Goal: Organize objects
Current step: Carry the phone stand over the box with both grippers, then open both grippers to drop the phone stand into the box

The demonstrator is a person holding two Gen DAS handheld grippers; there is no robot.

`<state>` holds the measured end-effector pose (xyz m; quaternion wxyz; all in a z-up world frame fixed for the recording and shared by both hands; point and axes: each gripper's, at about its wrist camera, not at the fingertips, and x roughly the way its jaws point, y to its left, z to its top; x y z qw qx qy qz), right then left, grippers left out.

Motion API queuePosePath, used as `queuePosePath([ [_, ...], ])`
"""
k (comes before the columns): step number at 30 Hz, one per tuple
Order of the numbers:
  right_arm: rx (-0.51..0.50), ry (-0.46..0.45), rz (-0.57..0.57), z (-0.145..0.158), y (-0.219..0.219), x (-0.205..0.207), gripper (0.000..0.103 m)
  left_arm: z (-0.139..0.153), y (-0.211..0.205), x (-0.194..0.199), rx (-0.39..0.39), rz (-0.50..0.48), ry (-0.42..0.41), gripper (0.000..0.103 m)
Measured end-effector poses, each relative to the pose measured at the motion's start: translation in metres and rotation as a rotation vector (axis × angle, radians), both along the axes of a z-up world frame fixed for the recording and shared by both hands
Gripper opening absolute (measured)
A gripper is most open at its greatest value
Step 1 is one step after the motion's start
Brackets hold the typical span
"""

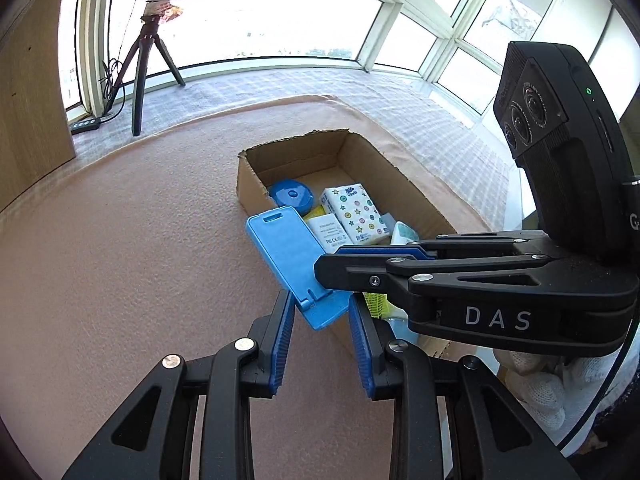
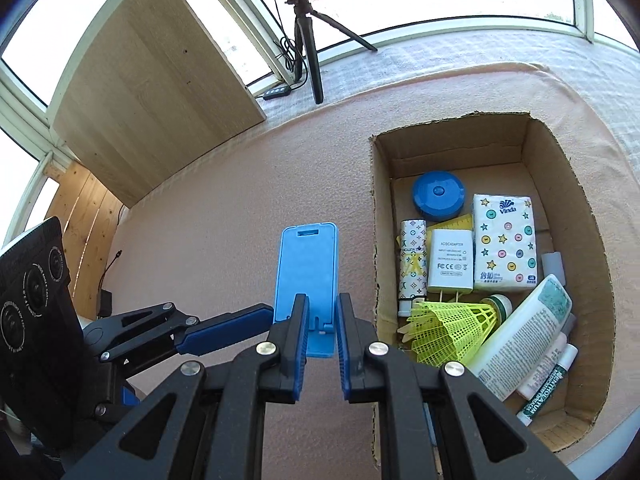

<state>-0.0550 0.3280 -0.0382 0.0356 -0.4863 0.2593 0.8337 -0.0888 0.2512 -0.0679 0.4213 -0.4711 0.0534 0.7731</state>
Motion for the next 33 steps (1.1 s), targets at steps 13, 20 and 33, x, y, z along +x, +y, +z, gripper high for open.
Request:
queuePosePath([
  [13, 0.032, -0.003, -0.132, 0.003, 0.071, 0.041, 0.013, -0.003, 0.093, 0.004, -0.004, -0.133, 0.008, 0.031],
  [20, 0.063, -0.003, -0.149, 0.004, 0.091, 0.052, 0.014, -0.004, 0.121, 0.009, -0.01, -0.176, 0.016, 0.036],
  [33, 0.22, 0.033, -0.235, 0.021, 0.106, 0.063, 0.074, -0.007, 0.118, 0.006, -0.046, -0.147, 0.053, 0.092],
])
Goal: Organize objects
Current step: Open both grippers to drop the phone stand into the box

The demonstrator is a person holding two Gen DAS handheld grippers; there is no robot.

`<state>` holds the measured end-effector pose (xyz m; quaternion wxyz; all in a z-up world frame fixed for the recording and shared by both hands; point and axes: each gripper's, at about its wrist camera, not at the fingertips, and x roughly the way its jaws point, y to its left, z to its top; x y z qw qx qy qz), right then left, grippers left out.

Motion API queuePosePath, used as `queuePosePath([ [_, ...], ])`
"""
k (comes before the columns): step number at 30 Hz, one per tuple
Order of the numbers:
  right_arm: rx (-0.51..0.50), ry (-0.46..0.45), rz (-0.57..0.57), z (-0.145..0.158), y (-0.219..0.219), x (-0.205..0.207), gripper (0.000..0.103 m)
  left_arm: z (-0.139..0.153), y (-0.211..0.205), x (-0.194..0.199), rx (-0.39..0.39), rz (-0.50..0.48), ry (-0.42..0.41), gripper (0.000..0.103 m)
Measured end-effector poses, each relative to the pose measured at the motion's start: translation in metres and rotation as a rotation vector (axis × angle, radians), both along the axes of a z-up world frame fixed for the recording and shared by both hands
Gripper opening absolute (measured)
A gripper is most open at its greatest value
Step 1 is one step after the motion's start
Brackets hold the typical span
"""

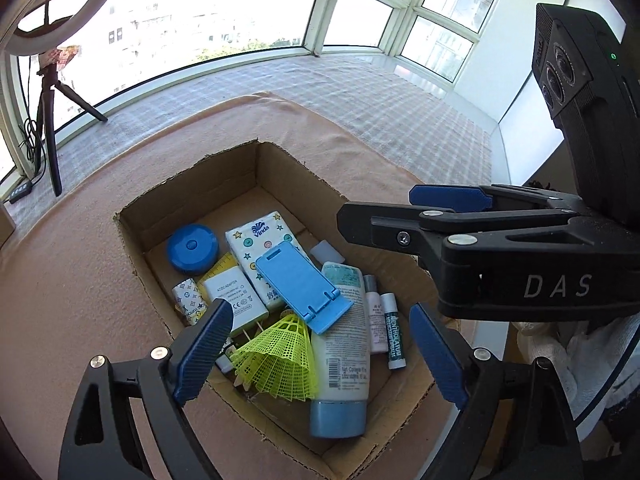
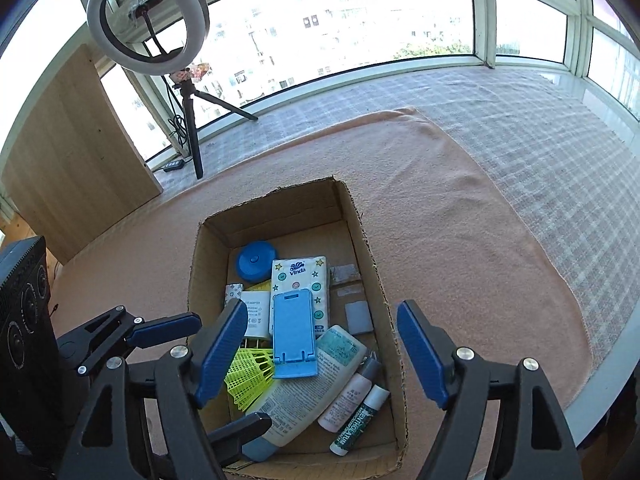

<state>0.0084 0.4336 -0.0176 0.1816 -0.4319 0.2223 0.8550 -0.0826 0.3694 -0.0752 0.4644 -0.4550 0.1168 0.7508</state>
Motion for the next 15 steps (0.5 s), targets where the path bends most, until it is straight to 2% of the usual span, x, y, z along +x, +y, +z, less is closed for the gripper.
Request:
queuePosePath([
  [7, -0.01, -0.001, 0.002, 0.0, -0.005, -0.002, 0.075, 0.007, -0.014, -0.002, -0.005, 0.034, 0.008, 0.092],
  [15, -0.001, 0.015, 0.018, 0.007, -0.029, -0.006, 0.075, 0.018, -0.058, -0.002, -0.018, 0.105, 0.025, 0.092],
])
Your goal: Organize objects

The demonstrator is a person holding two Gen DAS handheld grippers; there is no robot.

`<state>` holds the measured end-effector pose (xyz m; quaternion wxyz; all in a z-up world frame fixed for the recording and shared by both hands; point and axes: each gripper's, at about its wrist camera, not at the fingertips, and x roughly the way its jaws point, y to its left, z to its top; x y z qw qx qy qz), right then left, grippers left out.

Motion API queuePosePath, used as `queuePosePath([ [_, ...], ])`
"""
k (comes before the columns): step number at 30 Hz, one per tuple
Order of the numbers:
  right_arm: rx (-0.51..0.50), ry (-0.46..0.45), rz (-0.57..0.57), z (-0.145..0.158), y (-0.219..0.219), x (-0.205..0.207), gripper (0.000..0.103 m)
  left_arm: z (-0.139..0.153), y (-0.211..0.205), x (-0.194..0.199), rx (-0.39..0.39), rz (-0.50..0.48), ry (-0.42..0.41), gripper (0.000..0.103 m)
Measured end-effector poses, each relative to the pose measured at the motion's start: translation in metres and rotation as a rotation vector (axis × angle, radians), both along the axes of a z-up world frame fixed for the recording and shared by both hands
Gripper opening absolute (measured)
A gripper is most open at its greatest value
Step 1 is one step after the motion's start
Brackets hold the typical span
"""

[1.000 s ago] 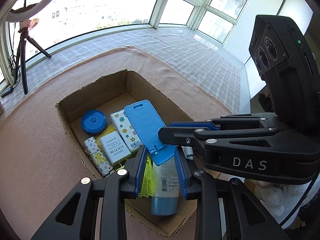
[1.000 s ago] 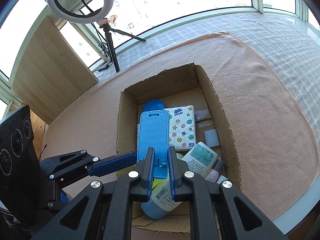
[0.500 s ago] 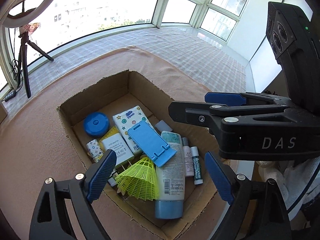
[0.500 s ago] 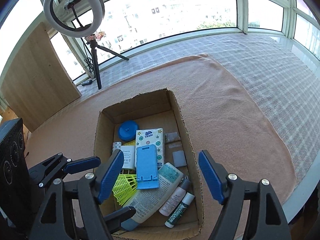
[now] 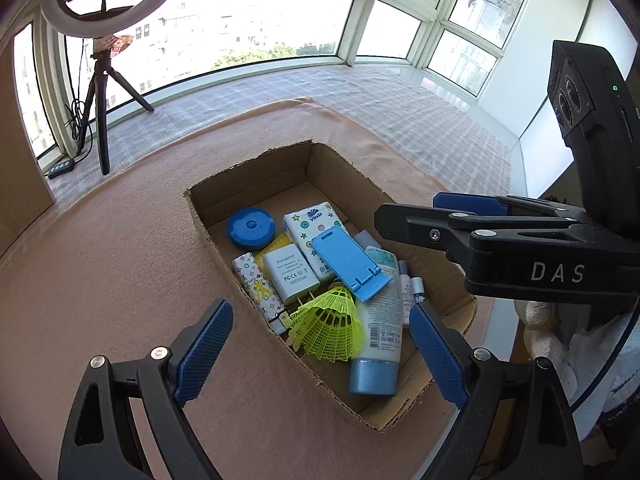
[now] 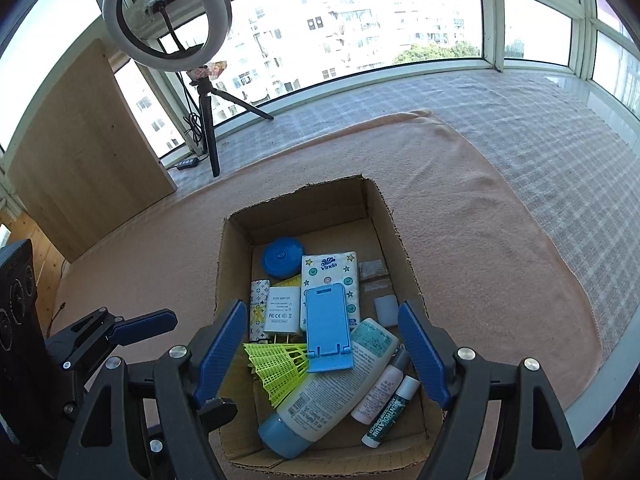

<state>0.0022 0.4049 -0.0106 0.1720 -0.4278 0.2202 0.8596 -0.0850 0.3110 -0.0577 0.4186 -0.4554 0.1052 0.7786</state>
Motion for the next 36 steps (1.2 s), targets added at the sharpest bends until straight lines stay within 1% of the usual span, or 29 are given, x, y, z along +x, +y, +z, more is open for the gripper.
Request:
queuePosePath([
  [8, 0.03, 0.009, 0.061, 0.01, -0.044, -0.01, 0.075, 0.016, -0.071, -0.003, -0.004, 0.114, 0.028, 0.092],
  [16, 0.062, 0.035, 0.138, 0.026, -0.102, -0.02, 0.075, 0.035, -0.152, -0.001, -0.012, 0.251, 0.053, 0.092],
  [21, 0.082, 0.053, 0.196, 0.035, -0.139, -0.028, 0.075, 0.046, -0.201, 0.003, -0.018, 0.34, 0.088, 0.092],
  [24, 0.094, 0.062, 0.227, 0.039, -0.16, -0.034, 0.075, 0.049, -0.227, 0.007, -0.034, 0.386, 0.102, 0.093],
  [30, 0.11, 0.079, 0.285, 0.045, -0.199, -0.04, 0.076, 0.054, -0.278, 0.018, -0.042, 0.486, 0.116, 0.093],
  [36, 0.136, 0.087, 0.336, 0.044, -0.238, -0.043, 0.076, 0.059, -0.32, 0.036, -0.053, 0.579, 0.141, 0.095],
])
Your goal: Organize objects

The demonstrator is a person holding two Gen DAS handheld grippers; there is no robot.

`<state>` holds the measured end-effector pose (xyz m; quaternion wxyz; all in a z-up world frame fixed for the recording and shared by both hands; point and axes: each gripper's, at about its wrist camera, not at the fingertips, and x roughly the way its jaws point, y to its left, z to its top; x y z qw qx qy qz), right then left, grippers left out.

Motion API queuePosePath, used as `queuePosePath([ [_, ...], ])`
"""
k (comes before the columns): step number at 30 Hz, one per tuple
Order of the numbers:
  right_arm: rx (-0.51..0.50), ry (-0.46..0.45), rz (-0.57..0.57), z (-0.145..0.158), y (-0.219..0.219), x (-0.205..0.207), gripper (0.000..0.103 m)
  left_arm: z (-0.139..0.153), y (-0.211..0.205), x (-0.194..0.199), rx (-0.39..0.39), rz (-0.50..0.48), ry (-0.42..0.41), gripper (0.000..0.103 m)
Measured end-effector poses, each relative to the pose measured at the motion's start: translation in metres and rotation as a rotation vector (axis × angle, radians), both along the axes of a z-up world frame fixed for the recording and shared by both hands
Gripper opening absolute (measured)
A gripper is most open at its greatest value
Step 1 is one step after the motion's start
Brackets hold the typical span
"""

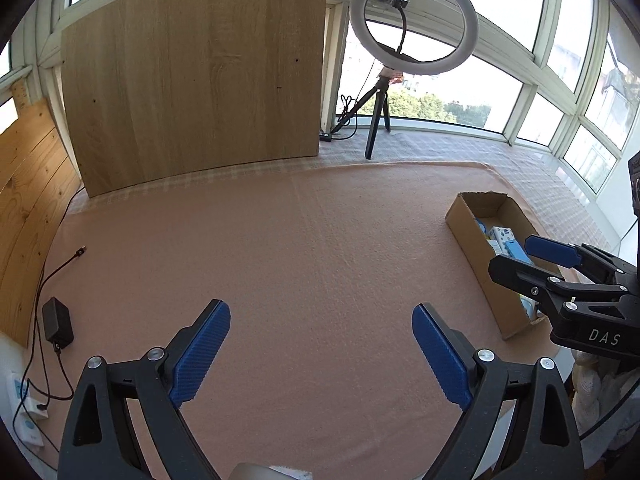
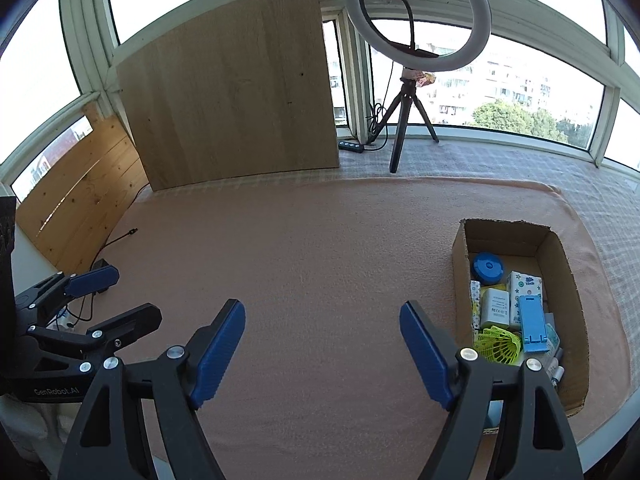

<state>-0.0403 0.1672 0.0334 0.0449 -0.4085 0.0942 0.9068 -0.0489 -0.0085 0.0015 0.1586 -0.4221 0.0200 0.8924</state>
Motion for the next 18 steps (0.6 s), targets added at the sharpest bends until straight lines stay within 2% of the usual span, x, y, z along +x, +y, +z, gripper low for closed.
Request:
queuePosePath([
  [9, 0.072, 0.004, 0.035, -0.008, -0.045, -0.001, 0.077, -0.004, -0.048, 0.021, -0.011, 0.117, -0.011, 0.097],
  [18, 0.137, 0.015, 0.018, -0.01, -0.066, 0.001, 0.077, -0.02, -0.069, 0.027, -0.022, 0.196, -0.036, 0.097],
])
